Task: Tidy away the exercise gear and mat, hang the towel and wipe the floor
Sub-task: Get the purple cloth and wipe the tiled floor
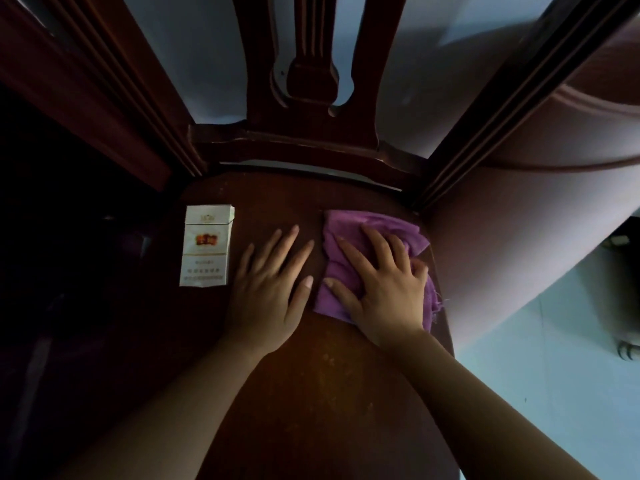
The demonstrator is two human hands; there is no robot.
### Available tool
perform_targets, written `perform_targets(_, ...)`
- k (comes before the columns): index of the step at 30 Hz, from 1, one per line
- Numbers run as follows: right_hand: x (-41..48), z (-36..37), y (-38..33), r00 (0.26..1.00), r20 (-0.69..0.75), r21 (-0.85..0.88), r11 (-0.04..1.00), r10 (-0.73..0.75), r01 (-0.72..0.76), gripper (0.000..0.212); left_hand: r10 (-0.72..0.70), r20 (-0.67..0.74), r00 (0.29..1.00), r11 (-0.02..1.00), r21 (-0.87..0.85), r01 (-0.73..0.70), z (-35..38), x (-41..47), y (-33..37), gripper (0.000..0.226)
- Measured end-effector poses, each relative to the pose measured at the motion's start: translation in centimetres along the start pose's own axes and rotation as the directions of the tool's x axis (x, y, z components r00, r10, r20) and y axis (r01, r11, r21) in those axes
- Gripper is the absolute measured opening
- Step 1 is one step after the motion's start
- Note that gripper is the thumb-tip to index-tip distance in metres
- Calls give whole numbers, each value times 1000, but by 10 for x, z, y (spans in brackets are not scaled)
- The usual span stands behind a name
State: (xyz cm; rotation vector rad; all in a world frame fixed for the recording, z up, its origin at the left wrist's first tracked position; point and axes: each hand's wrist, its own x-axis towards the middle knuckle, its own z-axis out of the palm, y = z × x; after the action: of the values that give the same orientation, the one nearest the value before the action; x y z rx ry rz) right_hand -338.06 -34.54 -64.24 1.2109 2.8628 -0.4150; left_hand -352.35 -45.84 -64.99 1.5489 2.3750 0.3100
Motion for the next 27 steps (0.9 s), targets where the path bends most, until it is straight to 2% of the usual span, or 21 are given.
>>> perform_targets(5, -4, -2, -4, 996, -90, 83, 996, -24, 31, 43, 10, 24, 1000, 998, -64, -8, -5, -4, 1, 54)
perform_targets(11, -21, -35, -1, 992, -130, 265, 964, 0, 35, 34, -11, 128, 992, 980, -194, 36, -35, -16, 18, 56)
perform_targets(15, -47, -82, -5, 990, -124, 384, 923, 59, -7, 39, 32, 144, 989, 971, -239, 3, -72, -29, 42, 59)
perform_targets(20, -92, -153, -15, 990, -88, 427, 902, 112, -65, 41, 89, 192, 977, 953, -302, -28, -145, -48, 85, 61)
perform_targets(27, -167, -270, -24, 956, -104, 450, 870, 273, -199, 39, 229, 190, 955, 936, -314, -162, -251, -83, 149, 55)
